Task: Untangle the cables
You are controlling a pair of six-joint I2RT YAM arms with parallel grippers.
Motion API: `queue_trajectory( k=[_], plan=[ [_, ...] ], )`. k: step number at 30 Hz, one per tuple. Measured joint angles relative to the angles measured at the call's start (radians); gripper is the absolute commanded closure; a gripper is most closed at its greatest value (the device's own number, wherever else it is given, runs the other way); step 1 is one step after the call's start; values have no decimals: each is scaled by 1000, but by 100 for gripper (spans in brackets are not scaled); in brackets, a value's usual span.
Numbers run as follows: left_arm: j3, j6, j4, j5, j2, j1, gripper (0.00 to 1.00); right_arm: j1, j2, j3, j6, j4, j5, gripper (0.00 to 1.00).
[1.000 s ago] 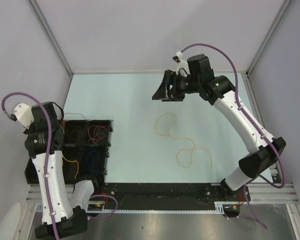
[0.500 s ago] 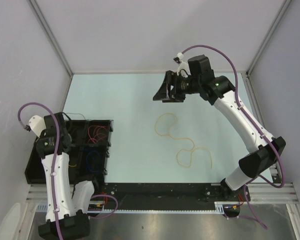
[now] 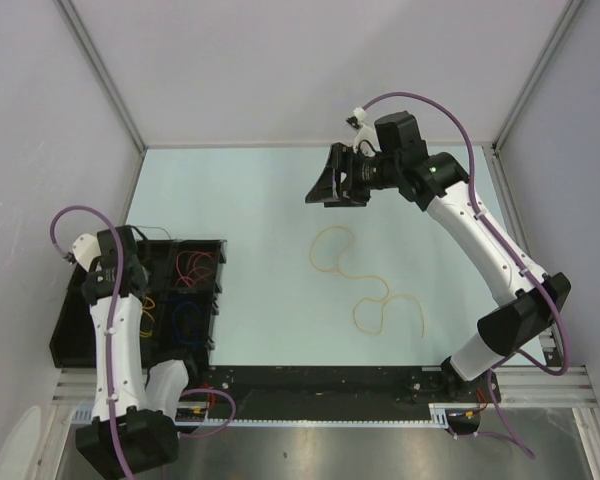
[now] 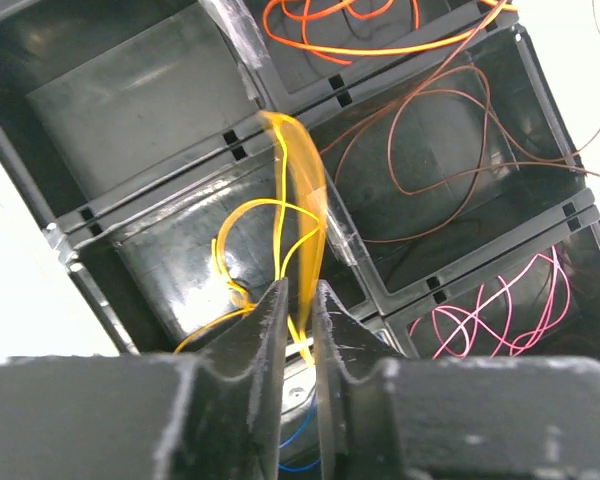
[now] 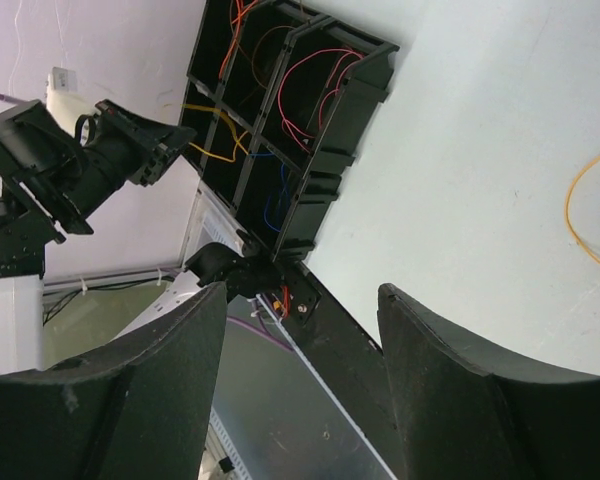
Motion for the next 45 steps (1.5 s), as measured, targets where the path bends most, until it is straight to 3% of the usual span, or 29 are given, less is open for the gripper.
queue_trajectory(
  k=[4,5,6,12,19,22,26,34,38,41,45],
  plan=[
    [0,-5,14,34,37,17,77,-2,0,0,3,0,0,34],
    [0,-10,16,44,38,18,67,-3,0,0,5,0,0,34],
    [0,-13,17,51,37,19,64,-3,0,0,6,-1,0,34],
    [22,-49,-13,79,40,21,57,-4,11,0,10,-1,-3,35],
    [66,-153,-135,51,19,28,60,-5,26,0,13,-11,-3,35],
    [64,-184,-168,60,17,39,66,-5,26,0,14,-16,-3,35],
    [64,-175,-136,128,18,43,70,-8,26,0,14,-24,-3,36],
    [124,-138,-58,235,63,36,68,-16,38,0,22,-21,-2,34],
    [193,-133,-25,274,79,-16,58,-19,54,0,34,-28,33,28],
    [234,-134,8,299,90,-102,55,-23,76,6,38,-71,98,23],
    [303,-126,32,334,136,-198,47,-41,139,29,37,-205,221,21]
  ],
)
